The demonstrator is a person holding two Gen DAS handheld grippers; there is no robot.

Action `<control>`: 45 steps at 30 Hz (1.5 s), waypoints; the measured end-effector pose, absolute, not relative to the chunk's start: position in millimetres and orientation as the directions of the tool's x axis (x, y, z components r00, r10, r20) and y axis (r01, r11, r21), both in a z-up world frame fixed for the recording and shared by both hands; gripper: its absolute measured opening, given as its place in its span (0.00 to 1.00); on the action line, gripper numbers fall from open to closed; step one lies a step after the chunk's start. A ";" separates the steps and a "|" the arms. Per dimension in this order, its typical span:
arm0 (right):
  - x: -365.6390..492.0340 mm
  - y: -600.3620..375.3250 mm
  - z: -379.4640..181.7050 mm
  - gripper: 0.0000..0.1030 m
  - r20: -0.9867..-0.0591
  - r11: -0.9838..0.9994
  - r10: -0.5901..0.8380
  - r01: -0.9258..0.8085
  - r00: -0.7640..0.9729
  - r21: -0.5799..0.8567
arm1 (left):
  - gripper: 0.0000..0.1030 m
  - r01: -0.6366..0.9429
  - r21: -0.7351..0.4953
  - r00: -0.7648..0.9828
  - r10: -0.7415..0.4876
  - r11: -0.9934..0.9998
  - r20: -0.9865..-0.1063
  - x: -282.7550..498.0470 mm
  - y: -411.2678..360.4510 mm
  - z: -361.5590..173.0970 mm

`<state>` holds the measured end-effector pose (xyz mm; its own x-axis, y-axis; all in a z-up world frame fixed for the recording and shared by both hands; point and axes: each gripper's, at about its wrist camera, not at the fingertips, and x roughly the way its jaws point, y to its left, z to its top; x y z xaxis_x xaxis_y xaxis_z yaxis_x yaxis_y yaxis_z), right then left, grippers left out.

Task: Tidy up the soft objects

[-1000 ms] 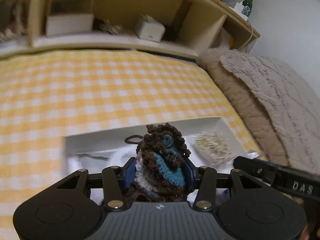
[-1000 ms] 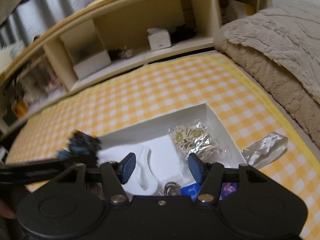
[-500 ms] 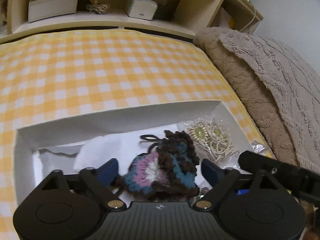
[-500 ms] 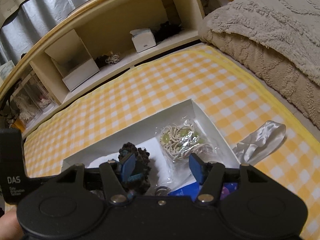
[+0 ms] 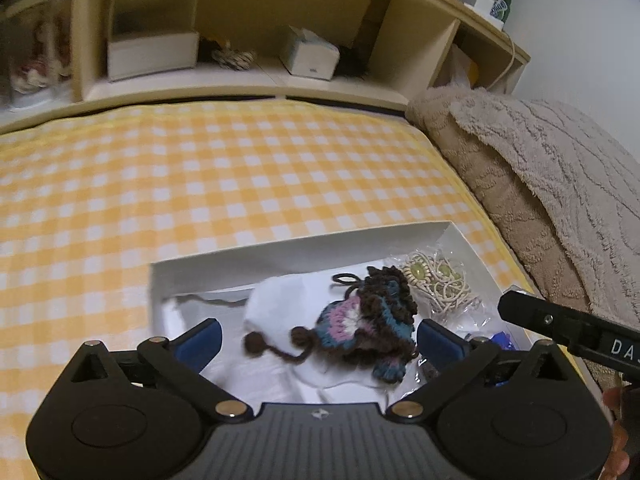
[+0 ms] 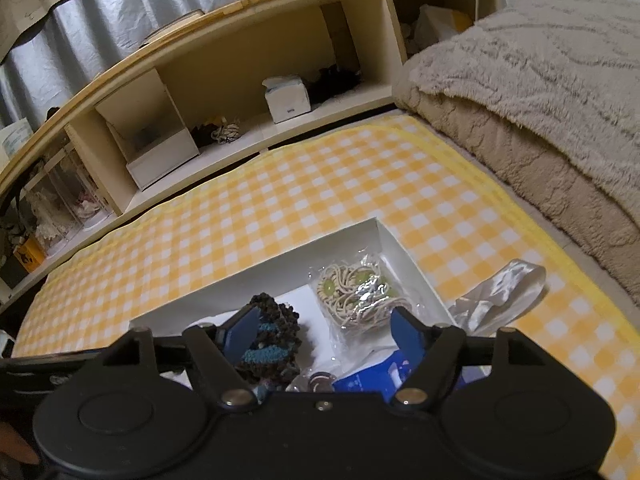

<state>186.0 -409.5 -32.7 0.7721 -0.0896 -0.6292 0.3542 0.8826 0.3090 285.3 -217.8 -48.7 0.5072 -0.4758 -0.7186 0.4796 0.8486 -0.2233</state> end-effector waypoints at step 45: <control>2.6 -285.1 73.2 1.00 -0.503 0.977 -0.137 0.200 0.853 0.074 | 1.00 0.404 -0.032 0.763 -0.355 0.914 -0.540 73.8 -65.6 56.5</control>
<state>2.6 -285.1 73.2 0.8534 -0.1368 -0.5031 0.2001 0.9770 0.0739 73.8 -65.6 56.5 0.7629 -0.3554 -0.5401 0.4037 0.9144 -0.0316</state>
